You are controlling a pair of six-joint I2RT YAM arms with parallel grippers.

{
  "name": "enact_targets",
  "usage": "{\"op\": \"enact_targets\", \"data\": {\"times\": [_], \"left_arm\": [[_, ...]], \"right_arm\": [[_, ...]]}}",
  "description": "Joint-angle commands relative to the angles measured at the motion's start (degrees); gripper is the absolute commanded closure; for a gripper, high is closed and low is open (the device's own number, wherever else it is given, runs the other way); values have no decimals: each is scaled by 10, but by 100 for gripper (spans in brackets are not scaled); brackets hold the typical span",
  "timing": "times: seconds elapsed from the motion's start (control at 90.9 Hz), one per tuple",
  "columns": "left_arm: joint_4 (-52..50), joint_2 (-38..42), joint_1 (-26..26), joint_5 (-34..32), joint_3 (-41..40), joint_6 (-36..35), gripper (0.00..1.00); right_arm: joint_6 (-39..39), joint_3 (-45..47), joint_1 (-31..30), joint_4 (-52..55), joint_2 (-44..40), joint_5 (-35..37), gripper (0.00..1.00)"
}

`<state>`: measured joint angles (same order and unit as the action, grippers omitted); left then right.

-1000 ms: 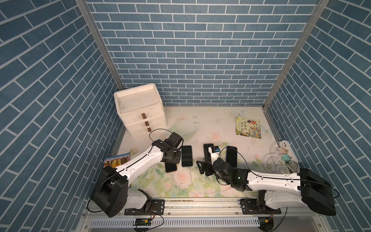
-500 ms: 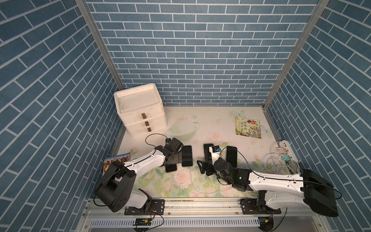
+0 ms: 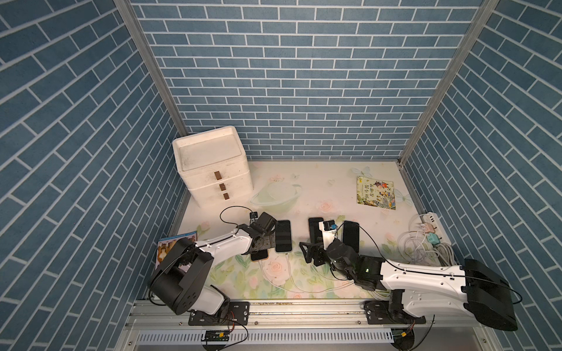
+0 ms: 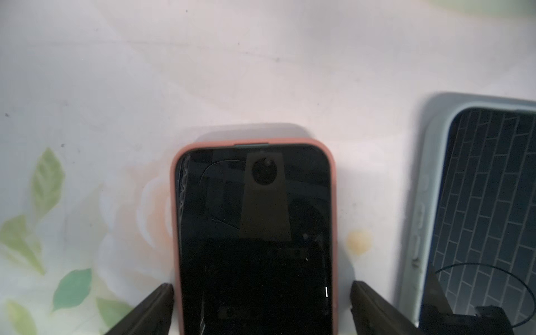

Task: Unplug the charging cable from the phone
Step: Pick up the phone at the center of the board.

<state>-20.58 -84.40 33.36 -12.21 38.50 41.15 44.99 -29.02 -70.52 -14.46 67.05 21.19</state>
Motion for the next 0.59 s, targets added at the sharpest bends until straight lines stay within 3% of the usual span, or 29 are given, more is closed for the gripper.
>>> {"op": "enact_targets", "data": {"times": [0.0,0.198,0.429,0.583], "left_arm": [[2,-23,0,9,-16,3,10],[10,-5,0,7,-35,14,42],[24,51,-1,6,-43,18,68],[21,87,0,-1,-36,27,99]], "right_arm": [[-4,9,-7,-1,-10,4,11],[4,10,-20,-25,16,0,11],[-9,-12,-66,-101,100,-3,11],[-27,-23,-77,-181,155,-50,12]]}}
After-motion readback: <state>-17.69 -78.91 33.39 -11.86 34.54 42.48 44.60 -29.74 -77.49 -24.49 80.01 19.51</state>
